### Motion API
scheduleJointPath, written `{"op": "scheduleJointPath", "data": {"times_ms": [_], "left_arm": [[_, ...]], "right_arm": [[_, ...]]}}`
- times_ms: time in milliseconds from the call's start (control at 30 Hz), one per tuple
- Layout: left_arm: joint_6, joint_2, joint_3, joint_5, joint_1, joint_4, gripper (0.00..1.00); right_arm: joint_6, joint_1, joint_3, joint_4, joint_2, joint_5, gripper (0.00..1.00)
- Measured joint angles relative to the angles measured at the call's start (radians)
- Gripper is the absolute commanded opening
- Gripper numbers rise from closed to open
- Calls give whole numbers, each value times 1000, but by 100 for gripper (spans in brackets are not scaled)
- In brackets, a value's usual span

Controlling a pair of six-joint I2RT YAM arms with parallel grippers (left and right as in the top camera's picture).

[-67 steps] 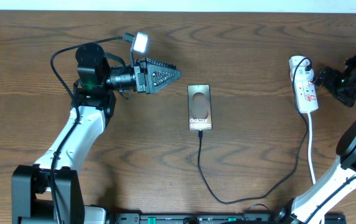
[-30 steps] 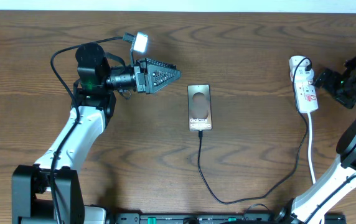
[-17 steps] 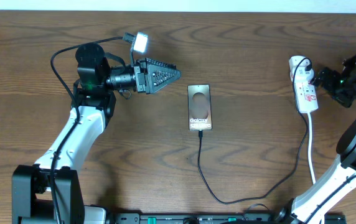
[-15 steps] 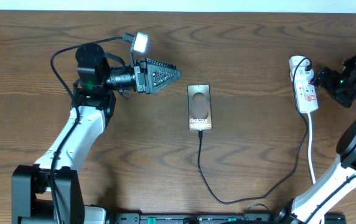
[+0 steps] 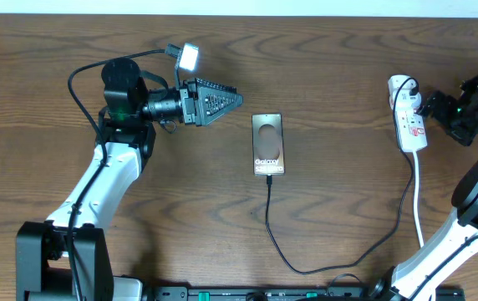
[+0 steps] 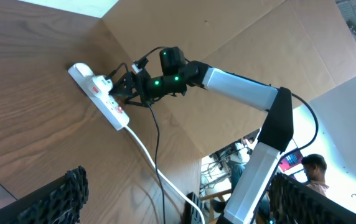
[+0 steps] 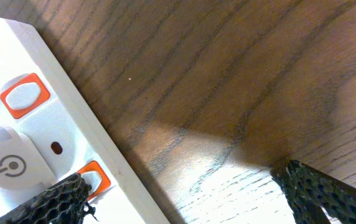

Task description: Plug charger to phone and switch on socket

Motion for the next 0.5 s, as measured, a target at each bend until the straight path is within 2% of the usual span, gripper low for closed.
{"op": "scheduleJointPath", "data": {"times_ms": [500], "left_arm": [[0, 0, 0, 0, 0, 0, 93]], "right_arm": [[-1, 2, 0, 19, 1, 2, 99]]}}
